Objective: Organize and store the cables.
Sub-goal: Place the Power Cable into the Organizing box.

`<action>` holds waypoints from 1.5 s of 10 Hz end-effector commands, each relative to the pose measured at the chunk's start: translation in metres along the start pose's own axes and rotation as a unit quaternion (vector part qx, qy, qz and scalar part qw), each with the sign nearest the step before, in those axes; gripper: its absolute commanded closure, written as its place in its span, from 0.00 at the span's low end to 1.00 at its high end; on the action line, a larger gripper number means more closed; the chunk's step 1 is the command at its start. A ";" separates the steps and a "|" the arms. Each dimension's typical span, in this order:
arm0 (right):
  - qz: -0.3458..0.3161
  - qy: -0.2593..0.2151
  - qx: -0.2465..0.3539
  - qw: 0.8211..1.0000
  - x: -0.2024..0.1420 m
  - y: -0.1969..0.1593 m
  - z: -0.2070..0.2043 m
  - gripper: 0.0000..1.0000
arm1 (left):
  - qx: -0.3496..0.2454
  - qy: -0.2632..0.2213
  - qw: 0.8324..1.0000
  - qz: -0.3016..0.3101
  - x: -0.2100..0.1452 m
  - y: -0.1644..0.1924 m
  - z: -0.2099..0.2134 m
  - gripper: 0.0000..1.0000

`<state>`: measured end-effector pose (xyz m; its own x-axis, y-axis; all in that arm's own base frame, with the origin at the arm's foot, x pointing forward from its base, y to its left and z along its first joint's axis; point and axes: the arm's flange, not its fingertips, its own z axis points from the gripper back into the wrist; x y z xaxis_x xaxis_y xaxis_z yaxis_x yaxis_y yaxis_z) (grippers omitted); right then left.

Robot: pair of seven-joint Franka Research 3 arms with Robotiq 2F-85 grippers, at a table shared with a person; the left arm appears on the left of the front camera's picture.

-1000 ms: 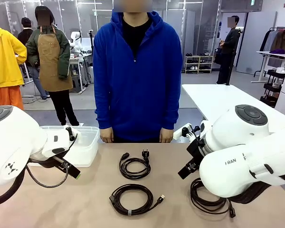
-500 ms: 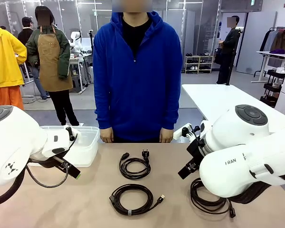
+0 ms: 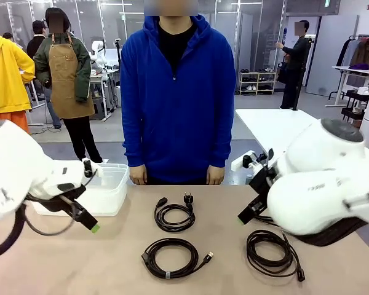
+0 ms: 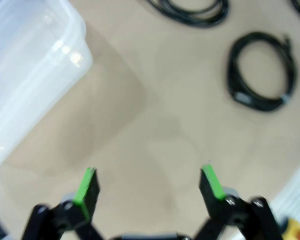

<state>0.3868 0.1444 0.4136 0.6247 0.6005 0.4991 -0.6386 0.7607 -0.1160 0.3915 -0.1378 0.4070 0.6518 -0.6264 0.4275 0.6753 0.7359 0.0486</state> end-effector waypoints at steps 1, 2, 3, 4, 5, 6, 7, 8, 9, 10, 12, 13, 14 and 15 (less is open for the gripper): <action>0.065 -0.007 0.059 0.996 -0.009 -0.031 0.056 0.00 | -0.061 0.017 0.996 -0.070 -0.009 0.036 0.055 0.00; 0.085 -0.019 0.087 0.992 -0.017 -0.045 0.081 0.00 | -0.097 -0.006 0.990 -0.106 -0.021 0.046 0.080 0.00; 0.094 -0.044 0.100 0.990 -0.029 -0.063 0.105 0.00 | -0.127 -0.032 0.976 -0.174 -0.038 0.059 0.102 0.00; 0.100 -0.070 0.103 0.987 -0.045 -0.081 0.130 0.00 | -0.127 -0.061 0.966 -0.214 -0.059 0.067 0.126 0.00; 0.094 -0.109 0.115 0.983 -0.067 -0.101 0.161 0.00 | -0.115 -0.094 0.965 -0.214 -0.083 0.079 0.151 0.00; 0.106 -0.123 0.117 0.980 -0.091 -0.119 0.182 0.00 | -0.114 -0.127 0.962 -0.213 -0.107 0.091 0.165 0.00; 0.093 -0.138 0.119 0.979 -0.117 -0.138 0.200 0.00 | -0.104 -0.153 0.960 -0.210 -0.134 0.105 0.174 0.00; 0.059 -0.147 0.117 0.980 -0.144 -0.156 0.212 0.00 | -0.096 -0.178 0.959 -0.197 -0.160 0.118 0.182 0.00; 0.049 -0.158 0.116 0.979 -0.175 -0.168 0.222 0.00 | -0.092 -0.204 0.962 -0.157 -0.183 0.129 0.188 0.00; 0.050 -0.172 0.103 0.978 -0.198 -0.176 0.230 0.00 | -0.083 -0.216 0.964 -0.133 -0.199 0.135 0.188 0.00; 0.015 -0.201 0.077 0.977 -0.237 -0.187 0.243 0.00 | -0.075 -0.229 0.966 -0.098 -0.219 0.140 0.191 0.00; 0.005 -0.202 0.077 0.976 -0.253 -0.185 0.247 0.00 | -0.074 -0.224 0.968 -0.085 -0.224 0.139 0.196 0.00; 0.000 -0.210 0.074 0.975 -0.260 -0.186 0.247 0.00 | -0.074 -0.230 0.967 -0.080 -0.226 0.139 0.196 0.00; -0.011 -0.215 0.073 0.974 -0.262 -0.187 0.246 0.00 | -0.072 -0.228 0.968 -0.074 -0.224 0.141 0.196 0.00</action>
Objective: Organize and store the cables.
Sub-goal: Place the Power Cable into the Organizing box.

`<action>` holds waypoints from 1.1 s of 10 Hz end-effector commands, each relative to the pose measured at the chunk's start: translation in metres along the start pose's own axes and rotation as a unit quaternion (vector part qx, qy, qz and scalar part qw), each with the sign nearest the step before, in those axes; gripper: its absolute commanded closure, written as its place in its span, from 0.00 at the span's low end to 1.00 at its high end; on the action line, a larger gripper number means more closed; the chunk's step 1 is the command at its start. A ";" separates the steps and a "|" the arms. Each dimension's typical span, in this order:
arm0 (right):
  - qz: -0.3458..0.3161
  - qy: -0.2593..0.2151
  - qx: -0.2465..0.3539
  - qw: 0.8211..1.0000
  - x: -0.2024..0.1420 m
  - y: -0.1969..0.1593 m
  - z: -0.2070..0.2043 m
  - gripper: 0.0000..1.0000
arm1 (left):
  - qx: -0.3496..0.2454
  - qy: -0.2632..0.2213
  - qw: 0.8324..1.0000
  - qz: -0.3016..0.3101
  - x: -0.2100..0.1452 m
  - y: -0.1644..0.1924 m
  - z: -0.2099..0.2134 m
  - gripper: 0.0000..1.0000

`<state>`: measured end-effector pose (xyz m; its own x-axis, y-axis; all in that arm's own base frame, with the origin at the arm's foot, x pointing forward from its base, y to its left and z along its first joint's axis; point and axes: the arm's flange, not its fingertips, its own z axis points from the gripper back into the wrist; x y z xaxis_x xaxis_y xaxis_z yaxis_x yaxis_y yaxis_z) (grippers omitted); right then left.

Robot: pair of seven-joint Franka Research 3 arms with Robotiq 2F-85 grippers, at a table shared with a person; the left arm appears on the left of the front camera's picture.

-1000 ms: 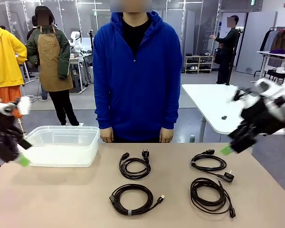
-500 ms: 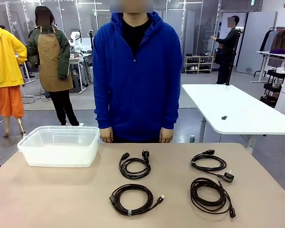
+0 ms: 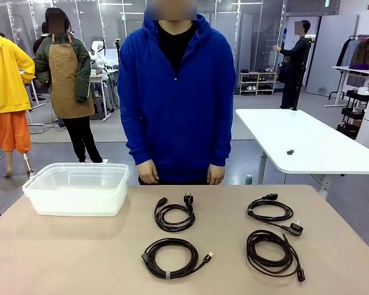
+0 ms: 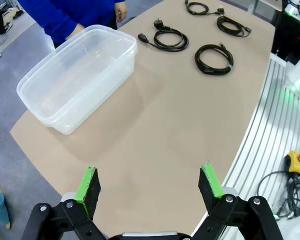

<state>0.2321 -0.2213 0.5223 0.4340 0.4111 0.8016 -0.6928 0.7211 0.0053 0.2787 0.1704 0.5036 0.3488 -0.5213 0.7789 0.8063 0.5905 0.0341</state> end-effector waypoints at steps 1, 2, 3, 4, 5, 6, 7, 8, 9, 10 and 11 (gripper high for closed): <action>-0.009 -0.027 -0.002 1.000 0.001 0.003 -0.009 0.00 | -0.011 -0.013 1.000 0.009 -0.001 -0.009 -0.008 0.00; 0.000 0.000 0.000 1.000 0.000 0.000 0.000 0.00 | 0.000 0.000 1.000 0.000 0.000 0.000 0.000 0.00; 0.000 0.000 0.000 1.000 0.000 0.000 0.000 0.00 | 0.000 0.000 1.000 0.000 0.000 0.000 0.000 0.00; 0.000 0.000 0.000 1.000 0.000 0.000 0.000 0.00 | 0.000 0.000 1.000 0.000 0.000 0.000 0.000 0.00; 0.000 0.000 0.000 1.000 0.000 0.000 0.000 0.00 | 0.000 0.000 1.000 0.000 0.000 0.000 0.000 0.00; 0.000 0.000 0.000 1.000 0.000 0.000 0.000 0.00 | 0.000 0.000 1.000 0.000 0.000 0.000 0.000 0.00; 0.000 0.000 0.000 1.000 0.000 0.000 0.000 0.00 | 0.000 0.000 1.000 0.000 0.000 0.000 0.000 0.00; 0.000 0.000 0.000 1.000 0.000 0.000 0.000 0.00 | 0.000 0.000 1.000 0.000 0.000 0.000 0.000 0.00; 0.000 0.000 0.000 1.000 0.000 0.000 0.000 0.00 | 0.000 0.000 1.000 0.000 0.000 0.000 0.000 0.00; 0.000 0.000 0.000 1.000 0.000 0.000 0.000 0.00 | 0.000 0.000 1.000 0.000 0.000 0.000 0.000 0.00; 0.000 0.000 0.000 1.000 0.000 0.000 0.000 0.00 | 0.000 0.000 1.000 0.000 0.000 0.000 0.000 0.00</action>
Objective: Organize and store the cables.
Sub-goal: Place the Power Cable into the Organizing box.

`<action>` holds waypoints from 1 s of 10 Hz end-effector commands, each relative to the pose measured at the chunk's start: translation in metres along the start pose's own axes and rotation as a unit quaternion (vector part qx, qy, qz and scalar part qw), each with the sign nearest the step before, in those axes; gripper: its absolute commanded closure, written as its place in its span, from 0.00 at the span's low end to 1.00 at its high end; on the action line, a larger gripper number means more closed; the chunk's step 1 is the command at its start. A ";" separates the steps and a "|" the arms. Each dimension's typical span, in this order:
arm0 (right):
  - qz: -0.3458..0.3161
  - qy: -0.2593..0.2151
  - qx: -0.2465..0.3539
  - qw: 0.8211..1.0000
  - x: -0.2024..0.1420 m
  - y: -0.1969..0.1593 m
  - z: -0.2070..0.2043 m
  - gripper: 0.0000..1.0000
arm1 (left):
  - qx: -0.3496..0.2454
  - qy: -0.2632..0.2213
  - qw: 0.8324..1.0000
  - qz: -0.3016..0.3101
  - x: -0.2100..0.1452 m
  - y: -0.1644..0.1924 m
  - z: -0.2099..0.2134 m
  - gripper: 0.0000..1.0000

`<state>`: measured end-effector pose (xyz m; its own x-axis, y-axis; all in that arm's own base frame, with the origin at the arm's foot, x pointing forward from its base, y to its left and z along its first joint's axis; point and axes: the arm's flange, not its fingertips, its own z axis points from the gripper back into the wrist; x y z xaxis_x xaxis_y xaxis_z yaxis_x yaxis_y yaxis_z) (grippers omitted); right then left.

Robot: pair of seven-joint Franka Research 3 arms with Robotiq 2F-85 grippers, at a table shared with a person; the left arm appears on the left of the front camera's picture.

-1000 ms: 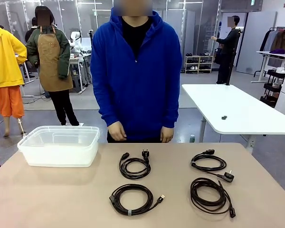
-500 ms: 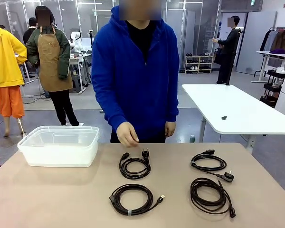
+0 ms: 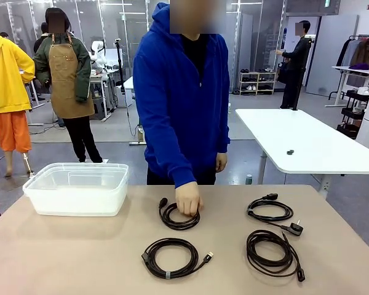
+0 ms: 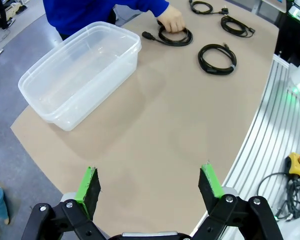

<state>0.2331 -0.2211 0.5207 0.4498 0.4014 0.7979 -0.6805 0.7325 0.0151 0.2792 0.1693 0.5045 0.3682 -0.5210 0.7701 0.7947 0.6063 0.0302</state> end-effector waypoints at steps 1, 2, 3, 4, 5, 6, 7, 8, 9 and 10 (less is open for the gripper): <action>0.009 -0.003 0.004 1.000 0.001 0.001 0.002 0.00 | -0.006 -0.007 1.000 -0.008 -0.002 0.000 0.000 0.00; 0.009 -0.003 0.004 1.000 0.001 0.001 0.002 0.00 | -0.006 -0.007 1.000 -0.008 -0.002 0.000 0.000 0.00; 0.009 -0.003 0.004 1.000 0.001 0.001 0.002 0.00 | -0.006 -0.007 1.000 -0.008 -0.002 0.000 0.000 0.00; 0.009 -0.003 0.004 1.000 0.001 0.001 0.002 0.00 | -0.006 -0.007 1.000 -0.008 -0.002 0.000 0.000 0.00; 0.009 -0.003 0.004 1.000 0.001 0.001 0.002 0.00 | -0.006 -0.007 1.000 -0.008 -0.002 0.000 0.000 0.00; 0.009 -0.003 0.004 1.000 0.001 0.001 0.002 0.00 | -0.006 -0.007 1.000 -0.008 -0.002 0.000 0.000 0.00; 0.009 -0.003 0.004 1.000 0.001 0.001 0.002 0.00 | -0.006 -0.007 1.000 -0.008 -0.002 0.000 0.000 0.00; 0.009 -0.003 0.004 1.000 0.001 0.001 0.002 0.00 | -0.006 -0.007 1.000 -0.008 -0.002 0.000 0.000 0.00; 0.009 -0.003 0.004 1.000 0.001 0.001 0.002 0.00 | -0.006 -0.007 1.000 -0.008 -0.002 0.000 0.000 0.00; 0.009 -0.003 0.004 1.000 0.001 0.001 0.002 0.00 | -0.006 -0.007 1.000 -0.008 -0.002 0.000 0.000 0.00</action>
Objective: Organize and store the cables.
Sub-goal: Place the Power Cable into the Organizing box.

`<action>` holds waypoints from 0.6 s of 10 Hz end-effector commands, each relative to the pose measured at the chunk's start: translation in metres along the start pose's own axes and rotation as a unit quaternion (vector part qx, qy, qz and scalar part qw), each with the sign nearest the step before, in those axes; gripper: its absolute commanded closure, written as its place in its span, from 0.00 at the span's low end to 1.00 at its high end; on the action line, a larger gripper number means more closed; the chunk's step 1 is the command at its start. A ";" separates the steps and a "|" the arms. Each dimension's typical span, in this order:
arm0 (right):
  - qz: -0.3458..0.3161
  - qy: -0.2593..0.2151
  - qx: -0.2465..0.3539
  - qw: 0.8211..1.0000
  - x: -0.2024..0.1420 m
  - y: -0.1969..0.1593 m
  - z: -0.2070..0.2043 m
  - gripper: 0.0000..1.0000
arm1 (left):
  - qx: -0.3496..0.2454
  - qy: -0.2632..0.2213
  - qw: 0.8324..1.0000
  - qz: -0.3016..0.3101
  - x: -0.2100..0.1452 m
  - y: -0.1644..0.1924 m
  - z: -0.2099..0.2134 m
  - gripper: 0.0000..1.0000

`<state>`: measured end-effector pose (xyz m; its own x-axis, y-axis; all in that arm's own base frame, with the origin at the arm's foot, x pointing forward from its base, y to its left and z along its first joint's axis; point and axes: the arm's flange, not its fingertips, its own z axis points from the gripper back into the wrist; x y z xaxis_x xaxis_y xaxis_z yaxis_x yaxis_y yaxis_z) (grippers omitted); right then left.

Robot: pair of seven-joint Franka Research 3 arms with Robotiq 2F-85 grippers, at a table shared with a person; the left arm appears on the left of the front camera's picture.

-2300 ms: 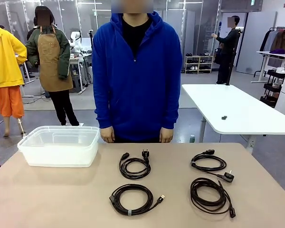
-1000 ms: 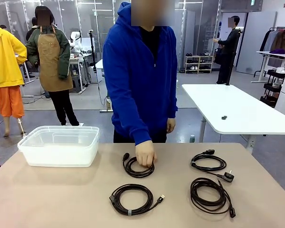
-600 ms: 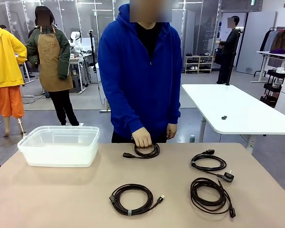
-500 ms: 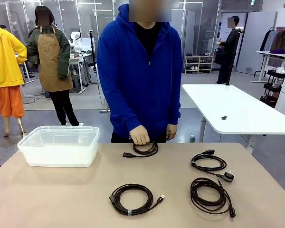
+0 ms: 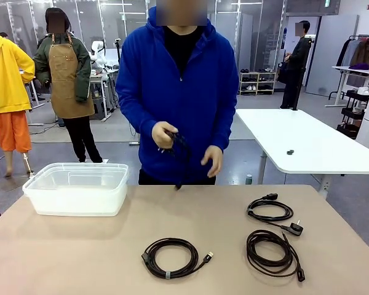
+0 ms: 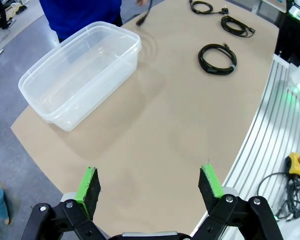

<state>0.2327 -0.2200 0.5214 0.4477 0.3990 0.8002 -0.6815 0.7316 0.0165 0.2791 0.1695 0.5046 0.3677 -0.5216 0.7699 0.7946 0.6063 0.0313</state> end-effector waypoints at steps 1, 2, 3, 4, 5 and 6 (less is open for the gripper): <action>0.009 -0.001 0.003 1.000 0.000 -0.001 0.002 0.00 | -0.007 -0.007 1.000 -0.007 -0.001 0.000 0.000 0.00; 0.009 -0.001 0.003 1.000 0.000 -0.001 0.002 0.00 | -0.007 -0.007 1.000 -0.007 -0.001 0.000 0.000 0.00; 0.009 -0.001 0.003 1.000 0.000 -0.001 0.002 0.00 | -0.007 -0.007 1.000 -0.007 -0.001 0.000 0.000 0.00; 0.009 -0.001 0.003 1.000 0.000 -0.001 0.002 0.00 | -0.007 -0.007 1.000 -0.007 -0.001 0.000 0.000 0.00; 0.009 -0.001 0.003 1.000 0.000 -0.001 0.002 0.00 | -0.007 -0.007 1.000 -0.007 -0.001 0.000 0.000 0.00; 0.009 -0.001 0.003 1.000 0.000 -0.001 0.002 0.00 | -0.007 -0.007 1.000 -0.007 -0.001 0.000 0.000 0.00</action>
<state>0.2329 -0.2204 0.5204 0.4495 0.4001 0.7987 -0.6823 0.7309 0.0179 0.2791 0.1692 0.5048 0.3674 -0.5226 0.7693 0.7948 0.6060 0.0321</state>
